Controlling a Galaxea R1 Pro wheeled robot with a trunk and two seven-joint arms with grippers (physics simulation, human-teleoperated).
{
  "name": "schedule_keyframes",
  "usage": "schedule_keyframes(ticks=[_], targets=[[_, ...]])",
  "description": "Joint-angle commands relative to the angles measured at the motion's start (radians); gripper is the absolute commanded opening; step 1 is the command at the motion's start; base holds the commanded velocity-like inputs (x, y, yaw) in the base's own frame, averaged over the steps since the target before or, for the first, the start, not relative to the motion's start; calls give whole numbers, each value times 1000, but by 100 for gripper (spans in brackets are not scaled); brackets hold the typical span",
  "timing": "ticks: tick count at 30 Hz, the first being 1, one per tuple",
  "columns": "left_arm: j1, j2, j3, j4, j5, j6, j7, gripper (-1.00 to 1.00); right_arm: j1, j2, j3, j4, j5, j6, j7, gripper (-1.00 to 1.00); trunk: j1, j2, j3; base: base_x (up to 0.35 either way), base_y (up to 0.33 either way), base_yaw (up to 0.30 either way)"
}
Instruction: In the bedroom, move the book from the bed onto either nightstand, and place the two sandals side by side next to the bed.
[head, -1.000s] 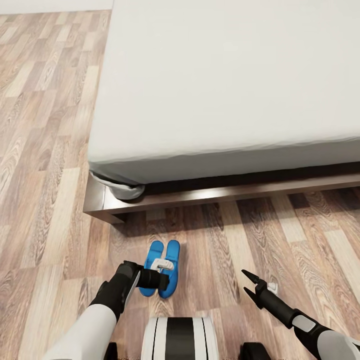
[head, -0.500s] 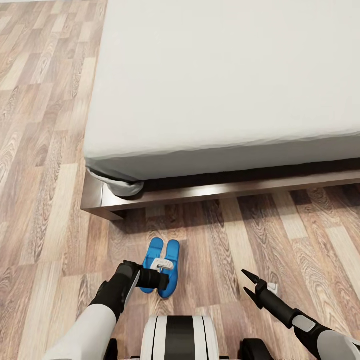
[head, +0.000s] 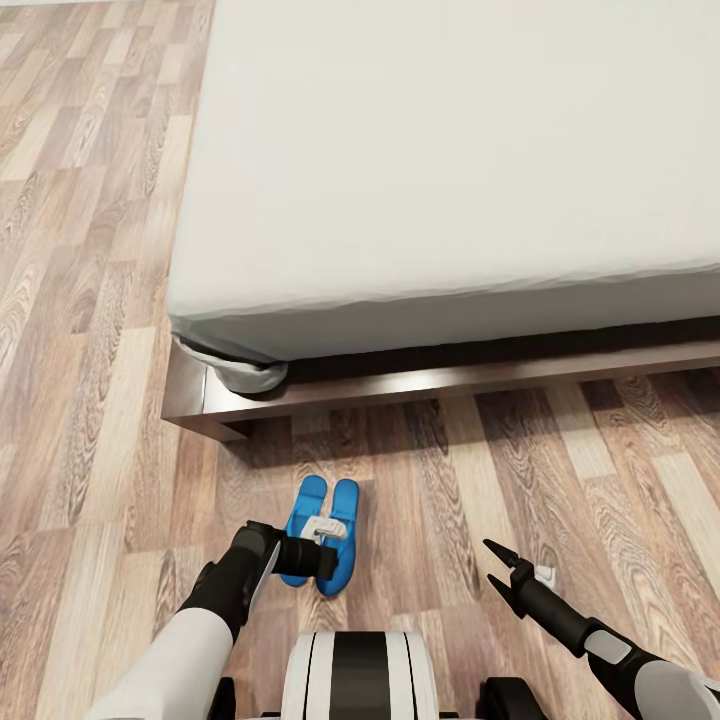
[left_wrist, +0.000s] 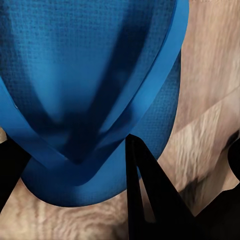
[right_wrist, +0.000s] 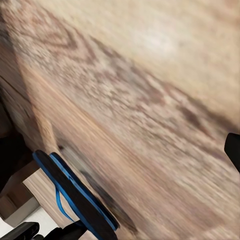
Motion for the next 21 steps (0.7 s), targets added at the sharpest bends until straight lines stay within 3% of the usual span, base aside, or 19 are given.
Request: schedule_keyframes(ticks=[1,2,21], targets=[[-1,-2,8,-1,-10,4,-10,-100,-1,-1,2,4,-9,8,3,100,0,0,-1,0,0,0],[-1,-2,8,-1,-10,4,-10,100,-1,-1,2,4,-10,8,3,100,0,0,-1,0,0,0],[-1,-2,15,-3,-9,4,-10,100,-1,-1,2,4,-11,9,3,100,0,0,-1,0,0,0]])
